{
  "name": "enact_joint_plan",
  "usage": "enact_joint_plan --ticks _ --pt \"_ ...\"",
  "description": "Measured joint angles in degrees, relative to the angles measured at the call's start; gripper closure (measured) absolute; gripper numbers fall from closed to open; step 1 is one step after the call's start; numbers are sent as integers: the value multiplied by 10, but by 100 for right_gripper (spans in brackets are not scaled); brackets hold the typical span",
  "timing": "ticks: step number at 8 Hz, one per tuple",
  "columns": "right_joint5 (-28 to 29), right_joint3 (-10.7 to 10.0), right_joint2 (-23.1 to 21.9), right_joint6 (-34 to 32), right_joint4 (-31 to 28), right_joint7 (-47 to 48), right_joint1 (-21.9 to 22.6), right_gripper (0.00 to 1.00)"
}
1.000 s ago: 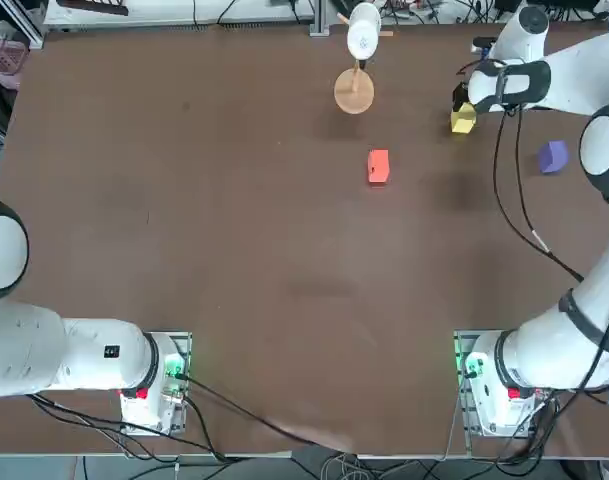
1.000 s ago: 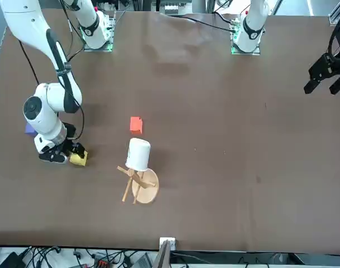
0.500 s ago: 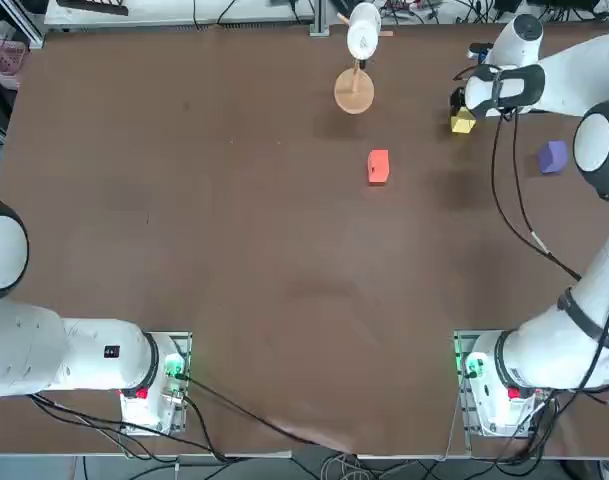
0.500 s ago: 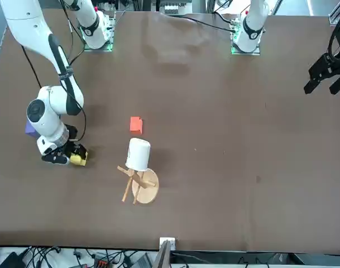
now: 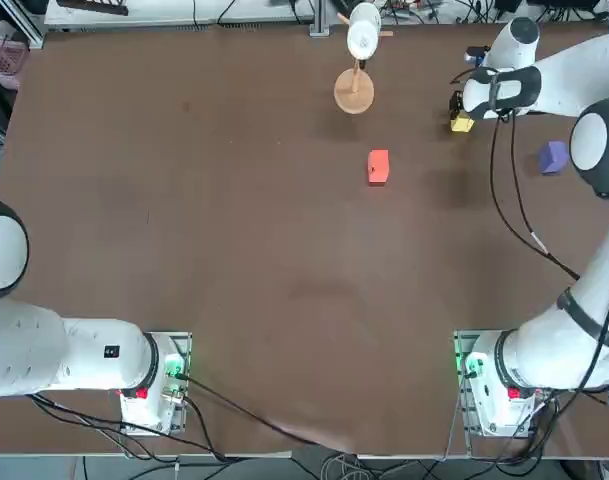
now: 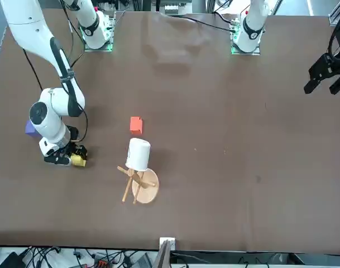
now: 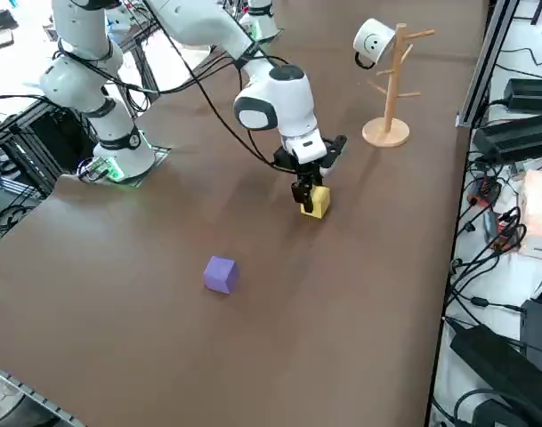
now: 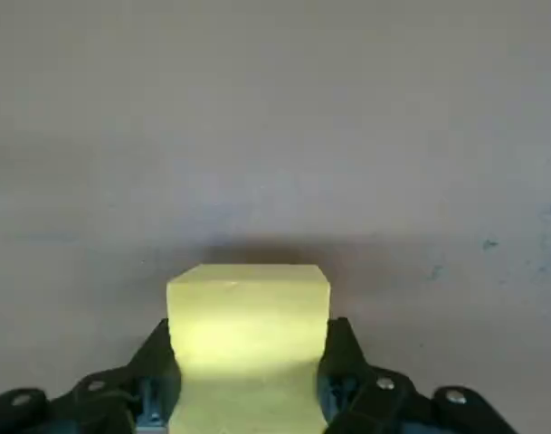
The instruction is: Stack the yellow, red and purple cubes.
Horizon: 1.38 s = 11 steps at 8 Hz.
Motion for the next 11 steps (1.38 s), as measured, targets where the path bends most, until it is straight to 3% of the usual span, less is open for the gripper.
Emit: enact_joint_plan --ticks 2,4,6,9,11 --pt "0 1 -4 -24 2 0 6 28" --pt "0 3 -38 -40 -33 0 17 29" --pt "0 5 -106 -22 -122 1 33 29" --pt "0 6 -193 75 -282 0 50 29" --pt "0 6 -219 87 -323 -7 50 29"
